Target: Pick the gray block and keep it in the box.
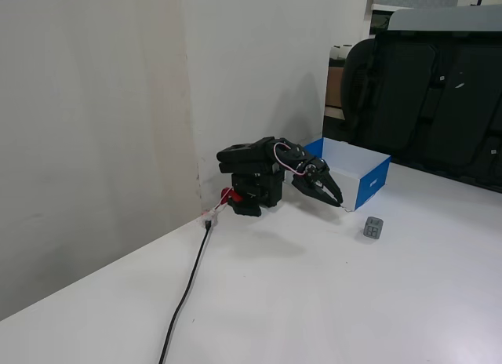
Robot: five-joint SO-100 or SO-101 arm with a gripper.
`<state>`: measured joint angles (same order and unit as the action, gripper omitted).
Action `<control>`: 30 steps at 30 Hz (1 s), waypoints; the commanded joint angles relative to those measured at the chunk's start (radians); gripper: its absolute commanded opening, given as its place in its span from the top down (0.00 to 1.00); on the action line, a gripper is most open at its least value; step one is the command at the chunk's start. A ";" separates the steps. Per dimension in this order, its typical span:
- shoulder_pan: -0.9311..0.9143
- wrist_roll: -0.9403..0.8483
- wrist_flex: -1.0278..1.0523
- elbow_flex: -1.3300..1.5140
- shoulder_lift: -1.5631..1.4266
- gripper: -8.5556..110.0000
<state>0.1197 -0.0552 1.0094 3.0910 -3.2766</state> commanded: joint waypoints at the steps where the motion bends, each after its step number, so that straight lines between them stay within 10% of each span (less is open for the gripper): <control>1: 0.008 0.005 0.002 -0.023 -0.152 0.93; 30: 0.029 -0.009 0.002 -0.023 -0.152 0.93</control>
<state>0.1411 -0.0552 1.0094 3.0910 -3.2766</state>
